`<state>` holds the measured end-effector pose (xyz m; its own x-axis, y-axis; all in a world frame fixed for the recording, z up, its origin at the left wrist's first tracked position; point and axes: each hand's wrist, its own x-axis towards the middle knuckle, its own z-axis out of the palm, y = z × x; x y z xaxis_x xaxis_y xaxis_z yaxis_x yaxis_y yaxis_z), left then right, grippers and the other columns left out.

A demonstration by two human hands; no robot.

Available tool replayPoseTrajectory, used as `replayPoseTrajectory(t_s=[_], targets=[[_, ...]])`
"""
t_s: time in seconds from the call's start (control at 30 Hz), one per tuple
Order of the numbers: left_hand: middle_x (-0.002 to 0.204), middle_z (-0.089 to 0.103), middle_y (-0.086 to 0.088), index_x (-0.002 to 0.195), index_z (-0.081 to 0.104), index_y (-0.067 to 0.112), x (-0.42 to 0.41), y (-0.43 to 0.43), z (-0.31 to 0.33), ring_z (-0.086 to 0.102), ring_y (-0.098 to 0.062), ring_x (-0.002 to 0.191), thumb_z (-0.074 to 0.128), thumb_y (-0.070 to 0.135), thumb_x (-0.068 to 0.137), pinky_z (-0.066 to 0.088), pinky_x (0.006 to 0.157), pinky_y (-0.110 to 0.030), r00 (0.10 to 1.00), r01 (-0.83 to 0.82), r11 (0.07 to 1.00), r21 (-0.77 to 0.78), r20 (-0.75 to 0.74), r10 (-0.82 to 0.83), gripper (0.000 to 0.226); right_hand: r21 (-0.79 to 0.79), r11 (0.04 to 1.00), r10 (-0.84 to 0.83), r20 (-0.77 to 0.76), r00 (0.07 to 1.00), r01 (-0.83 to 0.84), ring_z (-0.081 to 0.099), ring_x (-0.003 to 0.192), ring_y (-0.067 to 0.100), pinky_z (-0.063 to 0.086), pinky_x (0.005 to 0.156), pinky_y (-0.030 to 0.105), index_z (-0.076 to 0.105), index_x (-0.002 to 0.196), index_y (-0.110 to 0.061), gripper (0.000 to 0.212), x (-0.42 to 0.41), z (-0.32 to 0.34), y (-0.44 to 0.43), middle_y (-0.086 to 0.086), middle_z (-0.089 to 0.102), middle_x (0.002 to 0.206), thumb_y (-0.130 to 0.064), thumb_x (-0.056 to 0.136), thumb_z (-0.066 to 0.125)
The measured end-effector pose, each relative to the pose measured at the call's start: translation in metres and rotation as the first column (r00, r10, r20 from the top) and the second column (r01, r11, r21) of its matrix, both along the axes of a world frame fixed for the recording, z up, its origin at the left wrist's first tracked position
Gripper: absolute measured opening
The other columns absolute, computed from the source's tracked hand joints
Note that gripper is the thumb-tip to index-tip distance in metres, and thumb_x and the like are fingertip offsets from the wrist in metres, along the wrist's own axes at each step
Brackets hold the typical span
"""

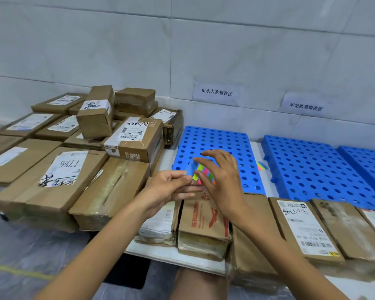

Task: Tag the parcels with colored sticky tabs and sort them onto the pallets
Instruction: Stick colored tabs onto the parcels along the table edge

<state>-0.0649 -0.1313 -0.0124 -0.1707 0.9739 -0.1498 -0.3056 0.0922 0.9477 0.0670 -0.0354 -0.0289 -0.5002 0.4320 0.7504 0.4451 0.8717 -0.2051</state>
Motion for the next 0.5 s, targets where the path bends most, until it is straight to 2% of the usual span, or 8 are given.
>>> replayPoseTrajectory(t_s=[0.1, 0.2, 0.27, 0.37, 0.5], targets=[[0.096, 0.071, -0.017, 0.121, 0.048, -0.007, 0.002, -0.005, -0.004, 0.071, -0.025, 0.089, 0.056, 0.002, 0.089, 0.057, 0.065, -0.022, 1.000, -0.022, 1.000, -0.019, 0.016, 0.023, 0.034, -0.122, 0.992, 0.025, -0.068, 0.997, -0.033, 0.052, 0.099, 0.019, 0.041, 0.086, 0.036, 0.066, 0.094, -0.018, 0.014, -0.006, 0.000, -0.003, 0.000, 0.059, 0.097, -0.027, 0.084, 0.063], [0.096, 0.071, -0.016, 0.117, 0.045, 0.008, 0.003, -0.009, -0.006, 0.071, -0.026, 0.085, 0.056, 0.001, 0.089, 0.059, 0.068, -0.026, 0.997, -0.051, 0.998, -0.034, 0.062, 0.053, 0.032, -0.227, 0.972, 0.047, -0.100, 0.994, -0.069, 0.050, 0.088, 0.017, 0.043, 0.077, 0.033, 0.064, 0.084, -0.016, 0.009, -0.012, 0.003, -0.007, -0.001, 0.056, 0.085, -0.019, 0.080, 0.071], [0.096, 0.070, -0.014, 0.110, 0.054, 0.005, 0.001, -0.011, -0.003, 0.070, -0.030, 0.090, 0.056, 0.009, 0.090, 0.059, 0.074, -0.031, 0.994, -0.010, 1.000, -0.028, 0.111, 0.013, 0.020, -0.217, 0.971, 0.083, -0.071, 0.994, -0.097, 0.046, 0.086, 0.015, 0.040, 0.077, 0.030, 0.063, 0.082, -0.015, 0.009, -0.016, 0.004, -0.011, -0.001, 0.056, 0.084, -0.017, 0.079, 0.071], [0.092, 0.069, -0.015, 0.101, 0.060, 0.006, -0.006, -0.015, -0.001, 0.070, -0.032, 0.087, 0.053, 0.026, 0.092, 0.059, 0.077, -0.038, 0.977, -0.017, 0.998, -0.064, 0.211, 0.030, 0.023, -0.153, 0.977, 0.145, -0.013, 0.989, -0.146, 0.043, 0.086, 0.011, 0.029, 0.079, 0.021, 0.063, 0.080, -0.015, 0.009, -0.019, 0.005, -0.020, -0.002, 0.057, 0.083, -0.018, 0.078, 0.072], [0.078, 0.070, -0.013, 0.095, 0.062, 0.006, -0.014, -0.020, -0.003, 0.071, -0.024, 0.071, 0.052, 0.021, 0.094, 0.060, 0.066, -0.034, 0.986, -0.100, 0.989, -0.112, 0.124, 0.114, 0.018, -0.138, 0.964, 0.236, 0.029, 0.971, -0.230, 0.048, 0.089, 0.013, 0.030, 0.086, 0.020, 0.064, 0.080, -0.016, 0.009, -0.025, 0.005, -0.032, -0.003, 0.060, 0.084, -0.020, 0.078, 0.073]])
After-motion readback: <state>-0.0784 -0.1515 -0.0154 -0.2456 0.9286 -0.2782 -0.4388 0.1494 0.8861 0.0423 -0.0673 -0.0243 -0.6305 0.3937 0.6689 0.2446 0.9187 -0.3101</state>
